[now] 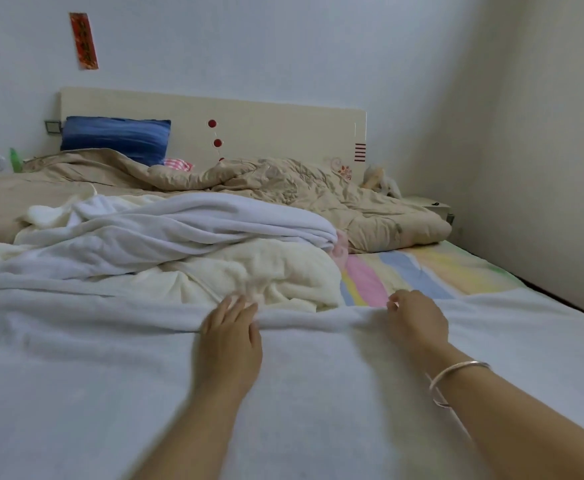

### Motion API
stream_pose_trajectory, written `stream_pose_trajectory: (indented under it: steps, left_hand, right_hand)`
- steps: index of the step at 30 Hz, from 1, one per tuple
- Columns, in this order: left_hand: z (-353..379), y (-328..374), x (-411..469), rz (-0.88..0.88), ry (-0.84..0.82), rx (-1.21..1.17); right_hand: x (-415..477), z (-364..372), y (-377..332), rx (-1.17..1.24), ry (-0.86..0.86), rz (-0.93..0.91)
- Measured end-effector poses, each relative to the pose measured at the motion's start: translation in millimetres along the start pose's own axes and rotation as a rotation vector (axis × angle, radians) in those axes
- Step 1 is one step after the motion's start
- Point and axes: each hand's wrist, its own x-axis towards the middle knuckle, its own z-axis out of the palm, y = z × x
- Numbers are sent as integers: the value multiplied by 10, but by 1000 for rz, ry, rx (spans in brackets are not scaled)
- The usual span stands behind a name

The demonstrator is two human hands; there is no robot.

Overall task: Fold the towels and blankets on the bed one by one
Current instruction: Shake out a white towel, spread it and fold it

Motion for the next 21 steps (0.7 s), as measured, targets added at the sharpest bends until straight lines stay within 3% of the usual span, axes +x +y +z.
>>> stream_pose_trajectory:
  steps: [6,10,13,21]
  left_hand:
    - [166,-121,5,-17,182,-6]
    - [71,-49,51,-63,132,139]
    - [18,-9,118,-76,84,318]
    - [-144,142,155,-111,297,150]
  right_hand:
    - [109,490,-3,147,158,21]
    - [113,406,25,6,-2,-185]
    - [121,337,65,-96,-63,-241]
    - [137,303,-52,25,305,-164]
